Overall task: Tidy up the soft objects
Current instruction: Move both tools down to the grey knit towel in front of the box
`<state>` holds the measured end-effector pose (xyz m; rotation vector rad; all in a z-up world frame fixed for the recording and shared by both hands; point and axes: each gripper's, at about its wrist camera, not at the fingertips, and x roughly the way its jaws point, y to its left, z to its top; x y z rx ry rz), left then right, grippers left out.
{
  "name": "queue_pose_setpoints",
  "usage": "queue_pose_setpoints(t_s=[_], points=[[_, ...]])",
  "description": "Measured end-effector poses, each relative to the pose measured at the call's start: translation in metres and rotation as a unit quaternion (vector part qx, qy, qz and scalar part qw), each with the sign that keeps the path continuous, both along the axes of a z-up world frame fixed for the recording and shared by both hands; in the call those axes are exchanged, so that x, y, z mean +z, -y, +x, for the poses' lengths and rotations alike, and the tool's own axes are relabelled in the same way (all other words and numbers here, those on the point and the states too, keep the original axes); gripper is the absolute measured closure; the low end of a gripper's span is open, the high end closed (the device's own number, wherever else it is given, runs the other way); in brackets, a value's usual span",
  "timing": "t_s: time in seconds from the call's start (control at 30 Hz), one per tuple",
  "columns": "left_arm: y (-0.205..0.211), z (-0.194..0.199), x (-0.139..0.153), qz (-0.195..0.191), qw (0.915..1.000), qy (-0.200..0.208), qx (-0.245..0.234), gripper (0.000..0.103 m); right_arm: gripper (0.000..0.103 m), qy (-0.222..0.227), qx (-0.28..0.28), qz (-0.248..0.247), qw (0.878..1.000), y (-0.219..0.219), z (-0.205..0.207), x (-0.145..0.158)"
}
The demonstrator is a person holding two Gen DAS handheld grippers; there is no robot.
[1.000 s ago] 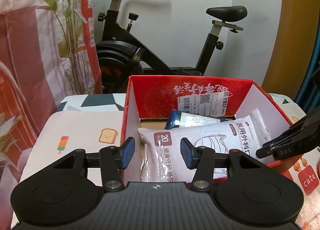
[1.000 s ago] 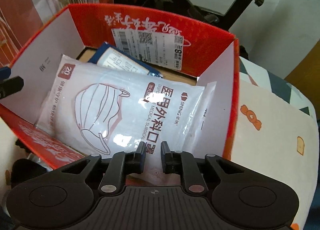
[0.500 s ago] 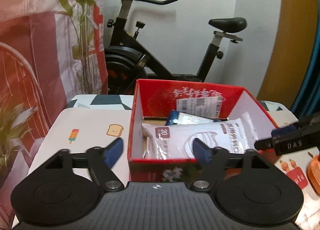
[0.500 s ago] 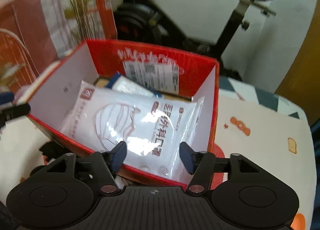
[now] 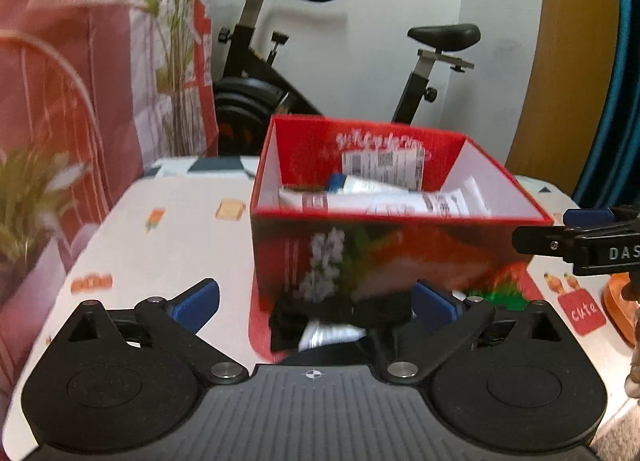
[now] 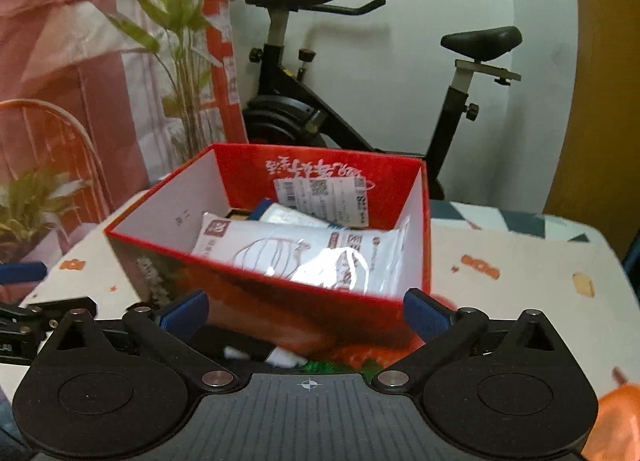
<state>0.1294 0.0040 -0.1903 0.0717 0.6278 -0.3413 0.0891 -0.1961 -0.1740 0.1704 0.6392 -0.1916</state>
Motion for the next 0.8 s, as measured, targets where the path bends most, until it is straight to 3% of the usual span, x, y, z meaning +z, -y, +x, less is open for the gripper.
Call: queue_pose_setpoints(t_s=[0.17, 0.4, 0.8], points=[[-0.006, -0.016, -0.02, 0.004, 0.9999, -0.007, 0.014, 0.0, 0.0, 0.021, -0.019, 0.004, 1.0, -0.008, -0.03, -0.028], [-0.01, -0.023, -0.044, 0.0, 0.999, -0.042, 0.017, 0.0, 0.0, 0.001, -0.036, 0.023, 0.999, -0.011, -0.058, -0.067], [-0.02, -0.026, -0.066, 0.004, 0.9933, -0.108, 0.042, 0.0, 0.0, -0.068, -0.009, 0.015, 0.998, -0.03, -0.055, -0.091]])
